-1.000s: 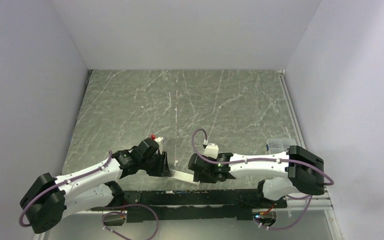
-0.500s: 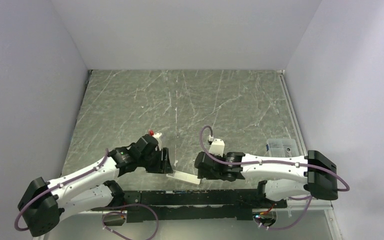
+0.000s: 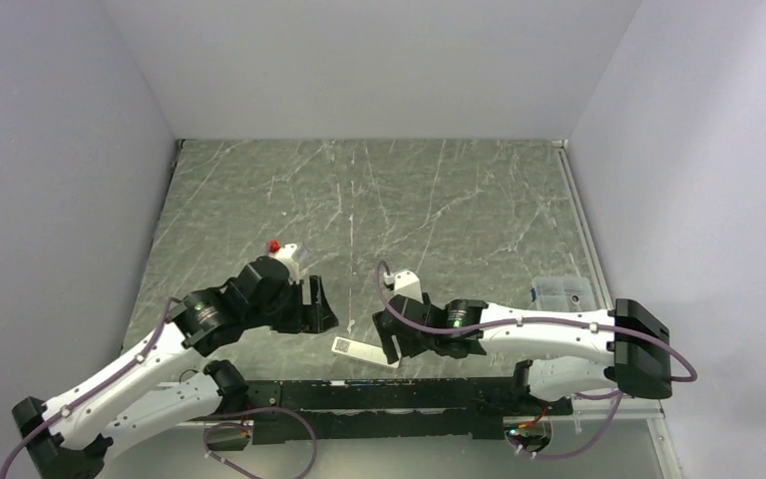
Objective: Load the batteries into the remote control
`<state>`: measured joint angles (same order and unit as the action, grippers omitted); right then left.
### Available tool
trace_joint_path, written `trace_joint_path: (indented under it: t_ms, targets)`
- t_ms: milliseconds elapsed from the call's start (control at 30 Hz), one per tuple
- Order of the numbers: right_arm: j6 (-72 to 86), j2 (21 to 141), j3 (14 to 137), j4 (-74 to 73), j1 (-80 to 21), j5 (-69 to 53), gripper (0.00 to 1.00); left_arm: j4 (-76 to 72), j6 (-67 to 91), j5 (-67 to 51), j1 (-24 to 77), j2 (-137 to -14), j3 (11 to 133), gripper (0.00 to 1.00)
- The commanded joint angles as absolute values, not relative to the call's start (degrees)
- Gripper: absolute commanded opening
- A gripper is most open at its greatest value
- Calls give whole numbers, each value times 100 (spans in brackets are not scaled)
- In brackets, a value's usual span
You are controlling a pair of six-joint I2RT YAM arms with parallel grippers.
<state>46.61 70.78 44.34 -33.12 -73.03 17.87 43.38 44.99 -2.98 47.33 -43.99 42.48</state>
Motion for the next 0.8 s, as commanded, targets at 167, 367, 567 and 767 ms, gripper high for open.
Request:
trace_joint_path:
  t_ms: [167,367,567,767]
  targets:
    - [2579,7604,4785,-2438,-7295,529,80,5645,4823,458,4746,-3574,4926,90]
    - [2147,7962,4907,-2296,-7294,153,81,6045,4958,494,4745,-3211,5104,95]
    - [1834,8375,5052,-2392,-7295,110,81,6352,4927,514,4746,-3146,5394,99]
    - [1723,8729,5162,-2455,-7287,174,81,6518,4896,518,4739,-3160,5588,99]
